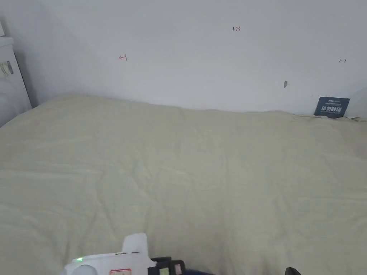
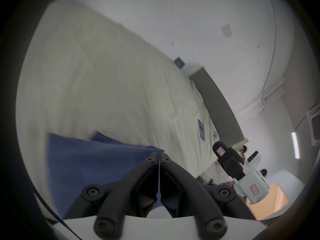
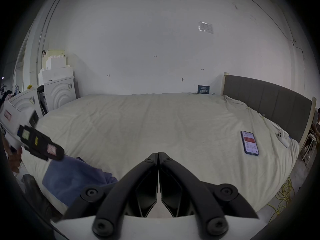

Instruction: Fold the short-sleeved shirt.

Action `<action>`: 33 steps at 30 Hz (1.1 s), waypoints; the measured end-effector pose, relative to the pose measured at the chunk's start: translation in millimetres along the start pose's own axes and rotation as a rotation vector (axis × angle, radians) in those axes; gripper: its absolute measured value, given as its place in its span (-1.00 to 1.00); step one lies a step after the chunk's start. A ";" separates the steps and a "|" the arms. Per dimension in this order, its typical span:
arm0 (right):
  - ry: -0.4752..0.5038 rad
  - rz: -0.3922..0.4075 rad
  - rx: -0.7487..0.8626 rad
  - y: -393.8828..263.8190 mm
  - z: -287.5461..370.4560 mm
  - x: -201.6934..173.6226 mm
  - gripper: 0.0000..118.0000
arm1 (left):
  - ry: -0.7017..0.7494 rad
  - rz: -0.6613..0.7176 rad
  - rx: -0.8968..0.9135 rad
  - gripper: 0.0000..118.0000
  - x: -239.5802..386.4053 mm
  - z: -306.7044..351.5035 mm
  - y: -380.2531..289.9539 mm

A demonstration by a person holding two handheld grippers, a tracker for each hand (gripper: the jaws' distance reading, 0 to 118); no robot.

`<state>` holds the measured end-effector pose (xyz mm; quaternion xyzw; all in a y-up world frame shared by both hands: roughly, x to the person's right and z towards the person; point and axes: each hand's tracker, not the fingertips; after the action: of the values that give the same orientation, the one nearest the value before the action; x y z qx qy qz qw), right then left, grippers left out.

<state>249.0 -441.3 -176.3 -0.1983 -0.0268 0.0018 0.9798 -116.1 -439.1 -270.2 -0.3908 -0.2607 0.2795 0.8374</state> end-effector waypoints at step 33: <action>0.177 0.089 -0.283 -62.0 -68.0 -129.4 -0.99 | -0.013 0.100 -0.203 0.11 -121.8 17.5 0.0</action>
<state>123.0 -526.6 -221.5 -0.3347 0.0683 0.0241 0.9395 -213.8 -512.0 -286.9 -0.4842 -0.2735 0.2955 0.7768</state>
